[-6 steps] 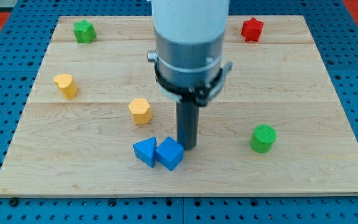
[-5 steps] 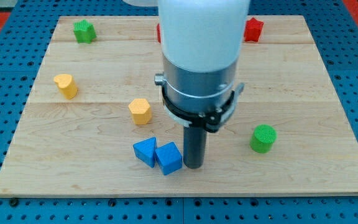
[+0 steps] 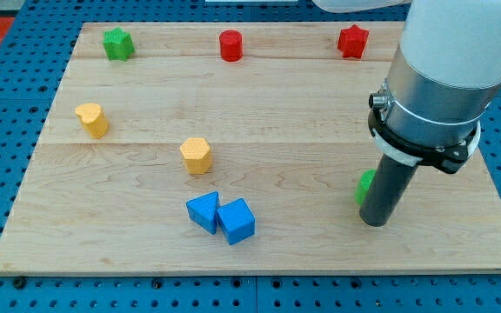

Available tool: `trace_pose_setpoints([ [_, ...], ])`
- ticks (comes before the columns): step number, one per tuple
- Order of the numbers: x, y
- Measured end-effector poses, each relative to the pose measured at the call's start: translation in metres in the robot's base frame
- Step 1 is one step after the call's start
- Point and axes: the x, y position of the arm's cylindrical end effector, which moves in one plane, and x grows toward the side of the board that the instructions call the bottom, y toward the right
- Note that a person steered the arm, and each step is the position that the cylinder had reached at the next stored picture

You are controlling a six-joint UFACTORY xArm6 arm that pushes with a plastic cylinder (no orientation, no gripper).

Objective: Slide the green circle left a bit

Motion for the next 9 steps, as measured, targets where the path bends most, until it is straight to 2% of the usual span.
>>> trace_pose_setpoints([
  [7,-0.005,0.032],
  [8,-0.042,0.031],
  [9,-0.047,-0.003],
])
